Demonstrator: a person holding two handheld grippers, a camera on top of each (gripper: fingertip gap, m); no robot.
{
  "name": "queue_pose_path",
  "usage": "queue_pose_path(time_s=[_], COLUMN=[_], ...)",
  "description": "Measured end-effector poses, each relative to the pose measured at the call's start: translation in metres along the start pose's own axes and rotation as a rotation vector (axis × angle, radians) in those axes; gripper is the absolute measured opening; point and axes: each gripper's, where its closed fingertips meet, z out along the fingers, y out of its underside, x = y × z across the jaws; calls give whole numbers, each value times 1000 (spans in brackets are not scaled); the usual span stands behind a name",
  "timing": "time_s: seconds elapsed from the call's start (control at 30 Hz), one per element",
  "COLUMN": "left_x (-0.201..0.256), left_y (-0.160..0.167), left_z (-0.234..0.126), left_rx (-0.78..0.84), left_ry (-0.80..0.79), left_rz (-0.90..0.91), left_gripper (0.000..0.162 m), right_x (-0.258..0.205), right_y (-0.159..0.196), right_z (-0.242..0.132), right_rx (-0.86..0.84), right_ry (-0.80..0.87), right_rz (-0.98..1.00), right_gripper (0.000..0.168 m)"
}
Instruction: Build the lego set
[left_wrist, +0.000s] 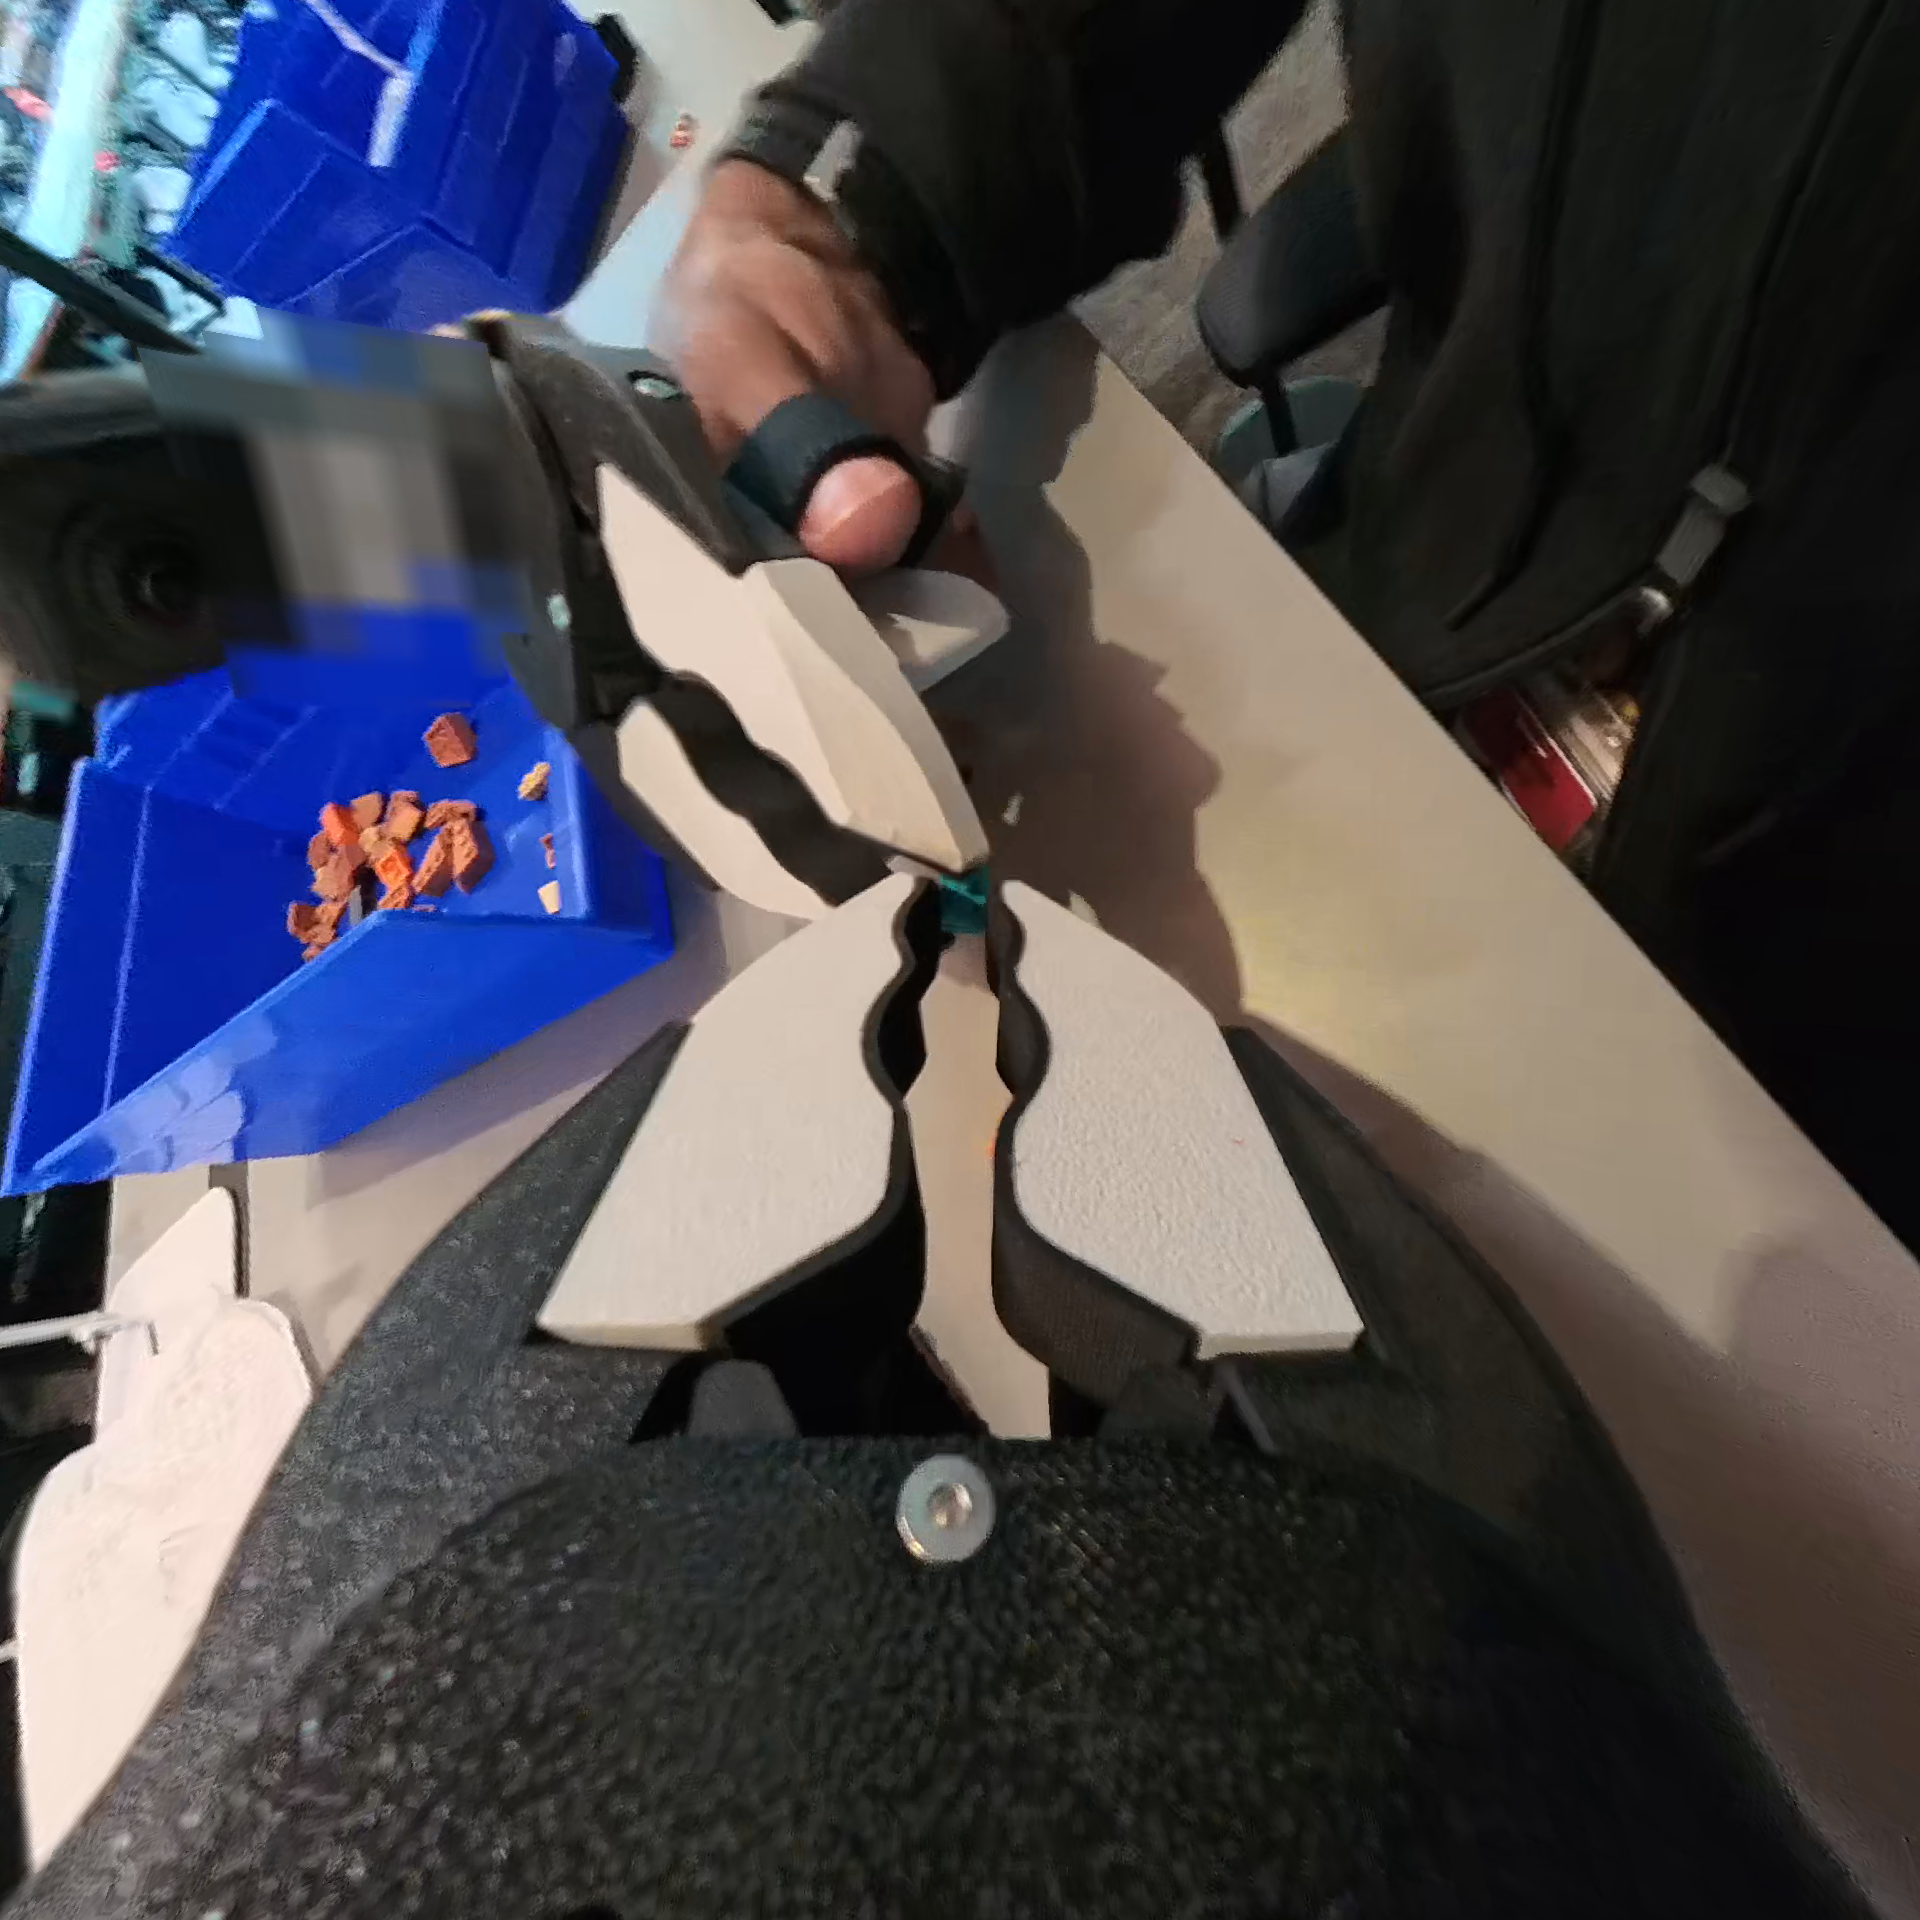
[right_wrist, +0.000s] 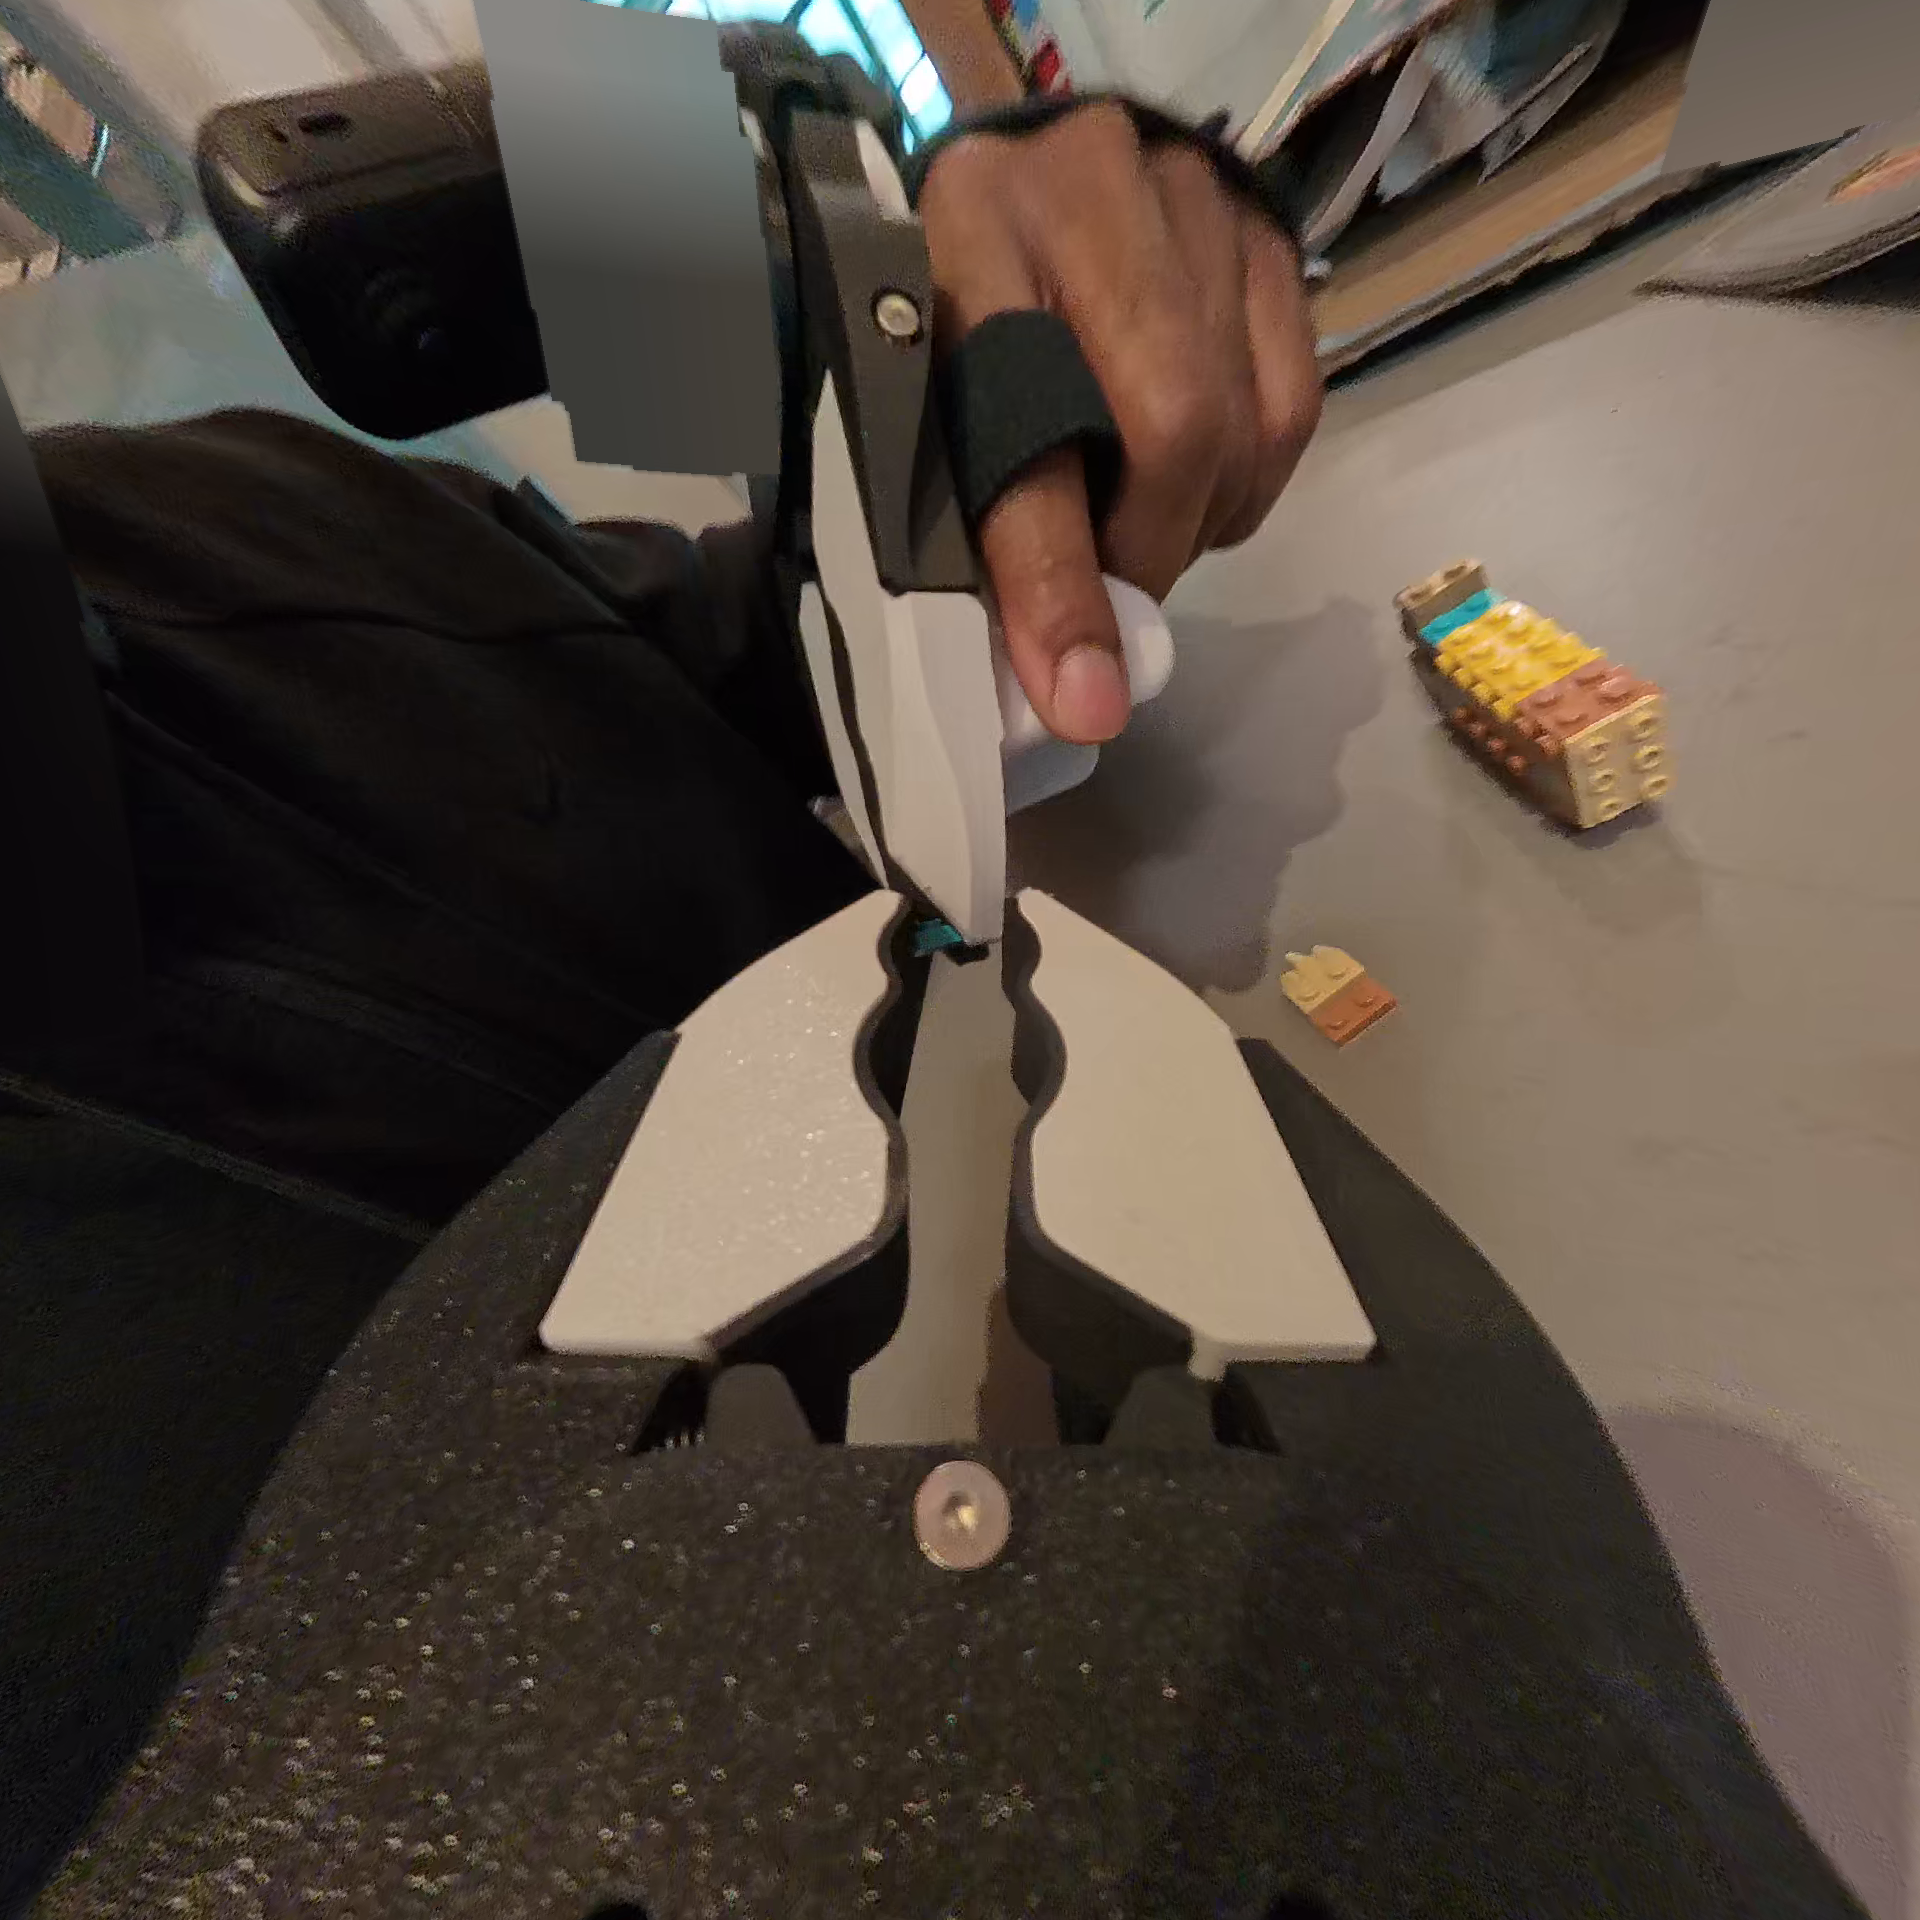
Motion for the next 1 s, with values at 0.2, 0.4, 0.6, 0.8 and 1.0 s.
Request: queue_pose_path(time_s=[0.2,0.4,0.6,0.8,1.0], left_x=[-11,-33,-34,-35,-36], left_y=[-5,-3,-19,-30,-37], left_z=[-10,-30,-33,-29,-29], left_rx=[157,437,690,820,921], left_ry=[-146,-250,-70,100,205], left_rz=[-198,-794,-1167,-1346,-1408], left_gripper=[12,18,7,14,19], right_x=[-2,-11,-23,-25,-25], right_y=[-13,-42,-49,-50,-47], right_z=[-8,-31,-31,-28,-22], right_rx=[158,440,524,542,512], right_ry=[34,50,55,69,80], right_rz=[-14,-139,-247,-288,-308], right_gripper=[15,15,15,15,15])
